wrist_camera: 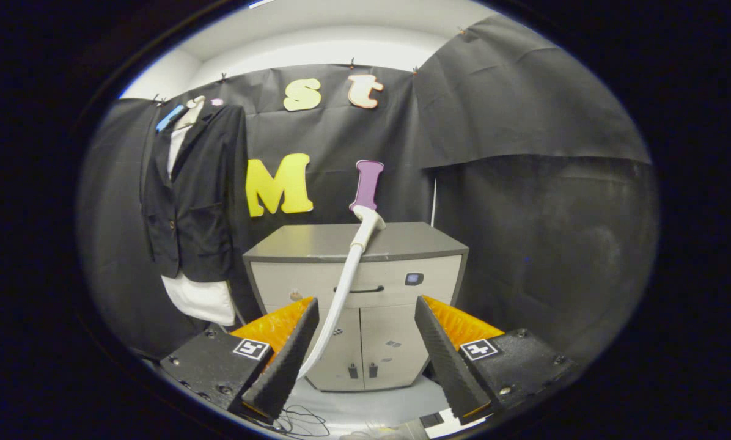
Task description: Iron the clothes twice with a garment steamer, once on the left side and once on the right side.
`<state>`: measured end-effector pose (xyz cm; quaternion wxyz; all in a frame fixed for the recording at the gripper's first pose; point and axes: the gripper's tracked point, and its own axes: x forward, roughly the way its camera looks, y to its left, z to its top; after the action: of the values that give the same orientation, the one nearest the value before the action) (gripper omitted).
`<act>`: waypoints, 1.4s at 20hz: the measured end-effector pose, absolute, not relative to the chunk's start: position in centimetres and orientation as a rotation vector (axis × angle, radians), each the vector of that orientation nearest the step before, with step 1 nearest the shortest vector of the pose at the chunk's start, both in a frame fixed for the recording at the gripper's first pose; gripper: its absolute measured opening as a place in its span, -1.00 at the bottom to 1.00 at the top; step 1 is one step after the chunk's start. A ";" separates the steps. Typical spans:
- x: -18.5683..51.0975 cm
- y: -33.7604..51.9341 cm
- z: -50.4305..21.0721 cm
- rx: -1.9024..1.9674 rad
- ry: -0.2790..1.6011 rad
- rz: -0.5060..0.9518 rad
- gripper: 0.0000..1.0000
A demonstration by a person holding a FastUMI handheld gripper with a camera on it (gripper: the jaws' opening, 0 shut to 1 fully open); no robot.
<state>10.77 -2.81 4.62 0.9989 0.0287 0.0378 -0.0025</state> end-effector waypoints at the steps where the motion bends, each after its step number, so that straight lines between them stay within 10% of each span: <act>1: 12.3 -3.3 5.2 0.068 0.083 -0.003 0.97; 22: 42.5 -1.8 8.3 0.017 0.332 0.224 0.92; 28: 45.1 -0.8 7.6 0.090 0.392 0.274 0.55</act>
<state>45.14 -0.79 7.60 0.9705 0.0445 0.1942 0.1358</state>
